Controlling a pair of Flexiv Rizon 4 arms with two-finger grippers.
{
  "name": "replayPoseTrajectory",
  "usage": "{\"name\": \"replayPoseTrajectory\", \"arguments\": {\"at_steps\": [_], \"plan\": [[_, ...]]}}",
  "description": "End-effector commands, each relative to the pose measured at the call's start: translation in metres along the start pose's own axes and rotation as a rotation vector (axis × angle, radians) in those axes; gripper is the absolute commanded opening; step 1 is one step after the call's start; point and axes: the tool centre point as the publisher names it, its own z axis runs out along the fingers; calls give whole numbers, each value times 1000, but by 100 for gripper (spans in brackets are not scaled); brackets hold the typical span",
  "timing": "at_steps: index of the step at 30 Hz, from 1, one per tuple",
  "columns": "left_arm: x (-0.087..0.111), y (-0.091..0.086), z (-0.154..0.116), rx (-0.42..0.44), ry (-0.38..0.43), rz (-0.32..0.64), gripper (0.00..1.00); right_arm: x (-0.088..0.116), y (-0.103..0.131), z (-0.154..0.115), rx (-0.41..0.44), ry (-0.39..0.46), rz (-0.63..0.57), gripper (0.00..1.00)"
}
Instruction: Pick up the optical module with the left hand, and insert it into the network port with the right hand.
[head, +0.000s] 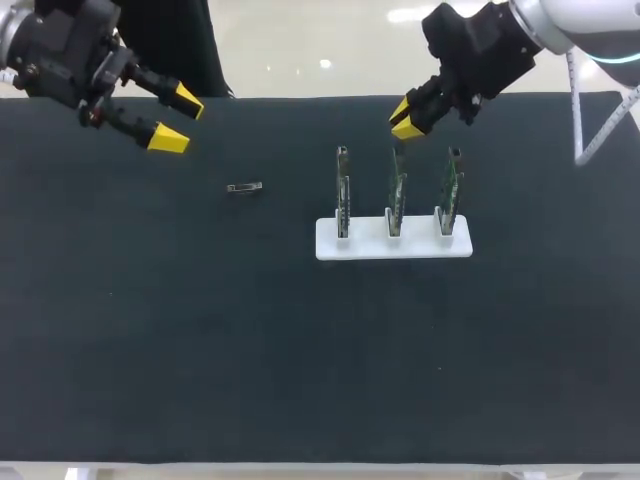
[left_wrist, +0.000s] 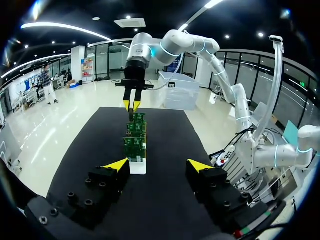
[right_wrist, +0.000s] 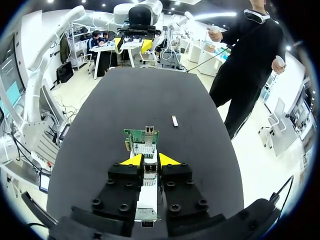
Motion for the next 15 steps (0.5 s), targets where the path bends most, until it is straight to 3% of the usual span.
{"name": "replayPoseTrajectory", "arguments": {"at_steps": [1, 12, 13, 14, 15], "plan": [[0, 1, 0, 1, 3, -1, 100, -3, 0, -2, -1, -3, 1, 100], [0, 1, 0, 1, 3, -1, 100, -15, 1, -12, -4, 19, 27, 100], [0, 1, 0, 1, 3, -1, 100, -15, 1, -13, -3, 22, 28, 72], [0, 1, 0, 1, 3, -1, 100, -15, 0, -14, -3, 25, 28, 3], [0, 1, 0, 1, 3, -1, 100, -15, 0, -14, -6, 30, 25, 0]]}}
